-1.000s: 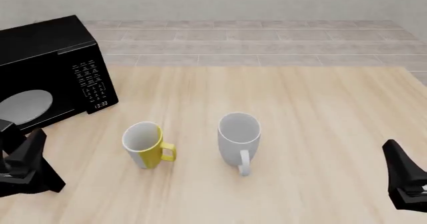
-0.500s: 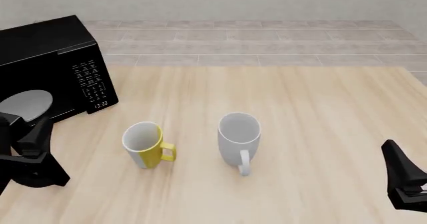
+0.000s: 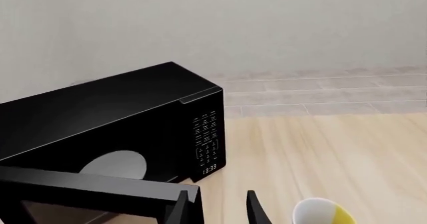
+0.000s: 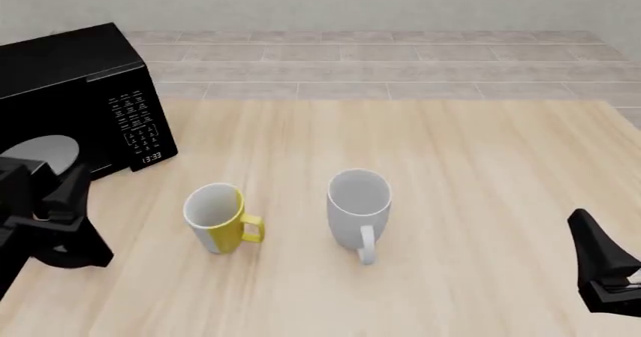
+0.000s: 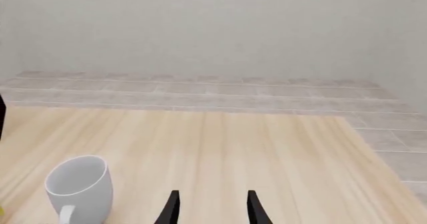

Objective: Close the microwave.

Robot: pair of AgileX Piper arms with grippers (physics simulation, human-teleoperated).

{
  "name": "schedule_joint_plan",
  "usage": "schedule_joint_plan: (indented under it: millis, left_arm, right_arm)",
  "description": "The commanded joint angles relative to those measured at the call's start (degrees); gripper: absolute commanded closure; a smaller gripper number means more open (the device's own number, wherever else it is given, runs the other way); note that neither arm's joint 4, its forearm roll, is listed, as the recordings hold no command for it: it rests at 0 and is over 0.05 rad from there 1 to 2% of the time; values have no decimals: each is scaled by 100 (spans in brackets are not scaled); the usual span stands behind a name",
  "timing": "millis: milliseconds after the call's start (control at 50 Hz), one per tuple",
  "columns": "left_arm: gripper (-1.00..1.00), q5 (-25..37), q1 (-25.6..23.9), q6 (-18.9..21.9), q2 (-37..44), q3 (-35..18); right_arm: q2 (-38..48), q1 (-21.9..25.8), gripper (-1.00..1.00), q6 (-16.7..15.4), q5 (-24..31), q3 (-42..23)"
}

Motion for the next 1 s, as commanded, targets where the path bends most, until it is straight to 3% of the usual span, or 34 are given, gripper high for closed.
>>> schedule_joint_plan:
  millis: [20, 360, 620, 1000]
  left_arm:
    - [-100, -420, 129, 262, 873, 81]
    - [-100, -705, 164, 271, 1178, 80]
    - [-100, -1332, 251, 316, 1881, 81]
    - [-100, -1304, 250, 342, 1828, 78]
  right_arm:
    - [46, 24, -100, 47, -30, 0]
    - [131, 47, -100, -47, -97, 0]
    - [152, 45, -100, -99, -138, 0]
    - [166, 62, -100, -76, -172, 0]
